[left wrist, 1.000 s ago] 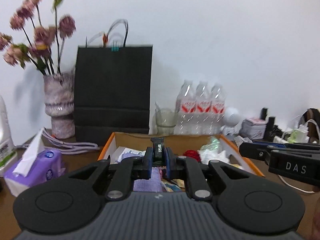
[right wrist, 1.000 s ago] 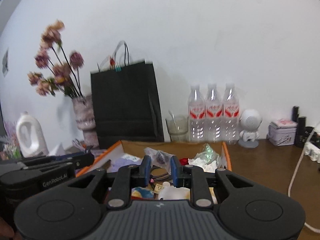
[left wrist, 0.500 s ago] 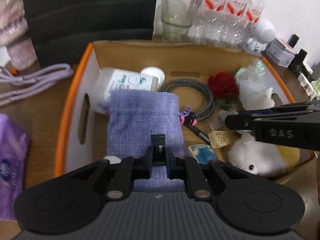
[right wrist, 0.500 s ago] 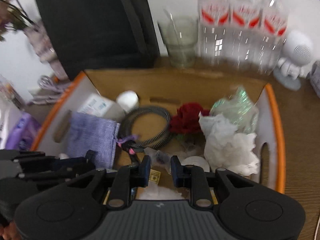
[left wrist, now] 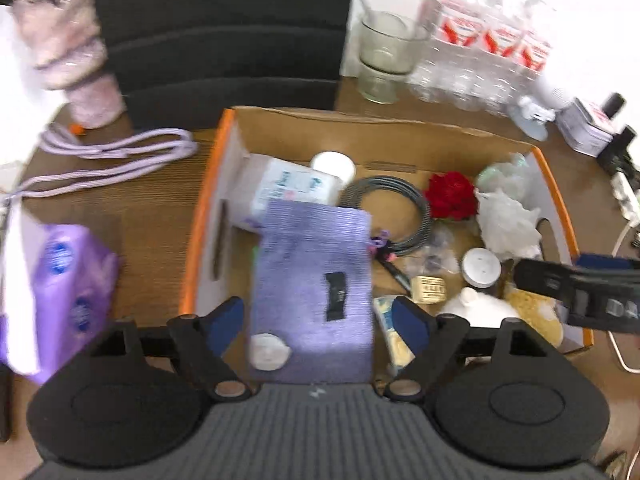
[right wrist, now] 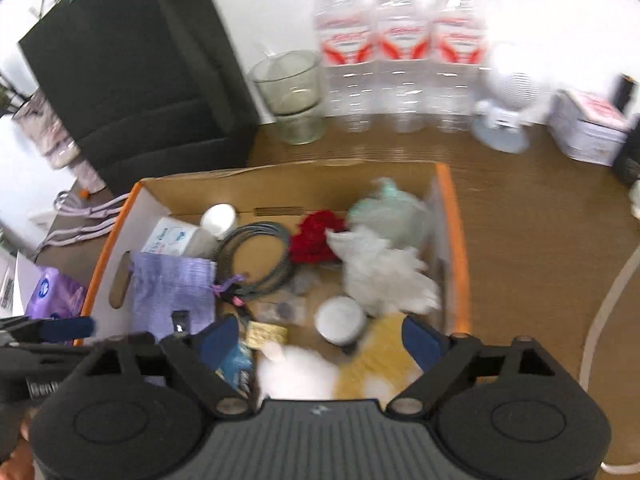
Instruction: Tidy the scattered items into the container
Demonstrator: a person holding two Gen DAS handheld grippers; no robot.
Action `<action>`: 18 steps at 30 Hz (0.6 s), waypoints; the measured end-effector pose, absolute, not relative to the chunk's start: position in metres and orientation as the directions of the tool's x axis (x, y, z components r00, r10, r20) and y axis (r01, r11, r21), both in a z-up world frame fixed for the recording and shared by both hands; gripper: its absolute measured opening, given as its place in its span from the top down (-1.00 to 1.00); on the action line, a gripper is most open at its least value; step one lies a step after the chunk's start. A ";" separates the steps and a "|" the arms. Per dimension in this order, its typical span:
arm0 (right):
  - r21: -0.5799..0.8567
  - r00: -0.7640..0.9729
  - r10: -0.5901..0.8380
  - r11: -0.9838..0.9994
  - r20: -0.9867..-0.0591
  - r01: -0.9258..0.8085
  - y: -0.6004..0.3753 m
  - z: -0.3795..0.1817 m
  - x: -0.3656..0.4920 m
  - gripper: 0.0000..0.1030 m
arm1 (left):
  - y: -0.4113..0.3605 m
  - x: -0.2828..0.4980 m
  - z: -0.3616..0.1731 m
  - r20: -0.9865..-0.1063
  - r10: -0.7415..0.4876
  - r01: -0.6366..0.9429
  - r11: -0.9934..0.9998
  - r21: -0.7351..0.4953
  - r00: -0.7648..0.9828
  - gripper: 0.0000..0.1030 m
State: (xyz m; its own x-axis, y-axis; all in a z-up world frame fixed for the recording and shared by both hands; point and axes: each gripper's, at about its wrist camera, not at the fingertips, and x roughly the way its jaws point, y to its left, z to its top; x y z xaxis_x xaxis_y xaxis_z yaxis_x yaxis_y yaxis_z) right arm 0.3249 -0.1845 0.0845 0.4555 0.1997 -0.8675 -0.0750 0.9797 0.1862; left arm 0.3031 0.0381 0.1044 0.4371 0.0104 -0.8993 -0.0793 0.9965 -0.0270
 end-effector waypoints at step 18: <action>0.211 0.823 0.230 0.968 -0.520 -0.137 -0.195 0.101 0.204 -0.72 | 0.005 0.164 0.141 -0.431 0.039 -0.052 0.998 -0.019 0.902 -0.95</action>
State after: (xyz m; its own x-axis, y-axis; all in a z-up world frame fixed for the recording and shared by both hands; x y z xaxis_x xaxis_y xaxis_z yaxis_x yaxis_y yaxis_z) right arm 0.2040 -0.1946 0.1006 0.8229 0.2298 -0.5197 -0.1373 0.9679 0.2106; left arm 0.1637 0.0052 0.1411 0.9018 0.0385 -0.4305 -0.0518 0.9985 -0.0192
